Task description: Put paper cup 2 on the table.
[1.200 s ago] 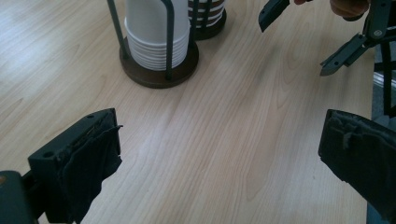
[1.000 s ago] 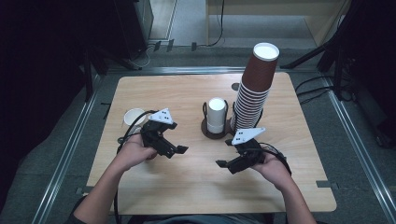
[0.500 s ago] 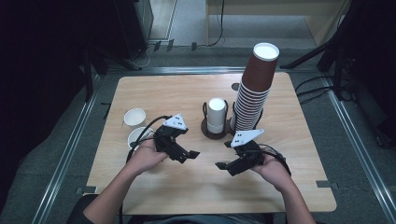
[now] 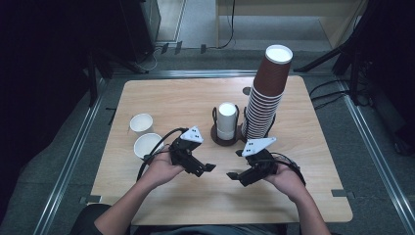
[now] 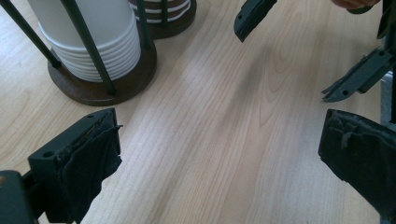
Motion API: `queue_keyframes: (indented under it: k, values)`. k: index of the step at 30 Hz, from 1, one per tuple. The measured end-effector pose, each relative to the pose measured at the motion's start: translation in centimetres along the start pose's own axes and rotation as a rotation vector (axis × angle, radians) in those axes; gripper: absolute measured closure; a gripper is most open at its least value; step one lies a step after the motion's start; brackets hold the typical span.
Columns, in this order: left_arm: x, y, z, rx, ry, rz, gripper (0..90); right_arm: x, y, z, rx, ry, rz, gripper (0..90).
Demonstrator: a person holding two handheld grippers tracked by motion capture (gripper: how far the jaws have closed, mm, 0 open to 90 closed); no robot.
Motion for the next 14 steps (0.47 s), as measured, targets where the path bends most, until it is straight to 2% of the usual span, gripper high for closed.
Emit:
queue_keyframes:
  k: [3, 9, 14]
  values:
    - [-0.04, -0.12, 0.17, 0.003, 0.005, 0.005, 0.0, -0.01, -0.02, 0.03, -0.003, 0.005, -0.001, 16.9]
    - [0.0, -0.25, 0.34, 0.0, -0.011, 0.008, 0.0, 0.03, -0.03, 0.03, -0.004, 0.009, -0.004, 17.0]
    - [-0.26, -0.25, 0.52, -0.008, -0.02, -0.003, 0.0, 0.06, -0.06, -0.02, -0.001, 0.011, -0.005, 16.9]
Point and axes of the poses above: each handheld gripper's, and its own axes: y roughly backward along the jaws, z roughly out of its underside, x roughly to its right, the point moved 2 cm from there along -y, roughly forward along the jaws, and after that the axes turned 14 degrees about x, right-handed, at the moved point
